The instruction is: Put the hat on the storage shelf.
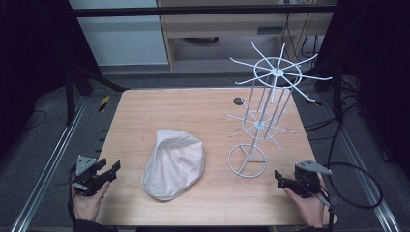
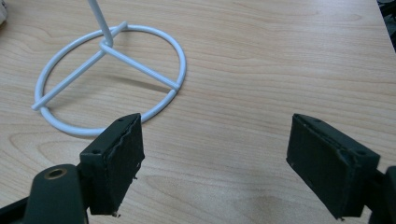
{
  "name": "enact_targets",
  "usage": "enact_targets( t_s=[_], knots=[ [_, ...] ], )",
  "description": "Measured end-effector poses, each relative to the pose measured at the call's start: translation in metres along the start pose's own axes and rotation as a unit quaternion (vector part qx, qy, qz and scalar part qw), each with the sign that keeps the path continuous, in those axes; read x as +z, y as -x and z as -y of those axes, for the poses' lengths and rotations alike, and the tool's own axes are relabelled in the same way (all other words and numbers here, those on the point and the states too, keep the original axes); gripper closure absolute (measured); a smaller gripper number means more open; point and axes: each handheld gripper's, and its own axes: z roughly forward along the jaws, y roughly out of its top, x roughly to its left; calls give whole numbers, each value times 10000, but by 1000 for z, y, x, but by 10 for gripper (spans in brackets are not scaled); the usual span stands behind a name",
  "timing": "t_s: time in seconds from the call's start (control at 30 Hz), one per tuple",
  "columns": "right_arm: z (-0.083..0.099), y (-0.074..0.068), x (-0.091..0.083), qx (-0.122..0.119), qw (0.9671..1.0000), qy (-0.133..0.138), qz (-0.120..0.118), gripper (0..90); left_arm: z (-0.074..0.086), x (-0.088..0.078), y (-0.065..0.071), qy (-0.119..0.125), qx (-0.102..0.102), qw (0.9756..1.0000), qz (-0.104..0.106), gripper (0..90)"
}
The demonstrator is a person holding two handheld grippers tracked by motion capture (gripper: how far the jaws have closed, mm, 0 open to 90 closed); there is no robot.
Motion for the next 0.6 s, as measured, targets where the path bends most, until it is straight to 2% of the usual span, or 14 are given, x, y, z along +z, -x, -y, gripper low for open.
enact_targets(
  t_s=[0.17, 0.2, 0.27, 0.47, 0.6],
  knots=[
    [1, 0, -1, -33, 10000, 18, 20, 185, -3, -3, 7, 3, 62, 10000, 23, 452],
    [1, -1, -2, -37, 10000, 19, 10, 185, -5, -3, 11, -104, 99, 9998, 100, 453],
    [1, -1, -3, -77, 10000, 41, 36, 185, -7, -4, 14, -140, 145, 9997, 137, 451],
    [1, -6, -3, -96, 9999, 37, 7, 183, -15, -6, 27, -95, 161, 9996, 203, 385],
    [2, -5, -2, -119, 9999, 51, 30, 182, -21, -6, 36, -125, 219, 9991, 340, 357]
  ],
)
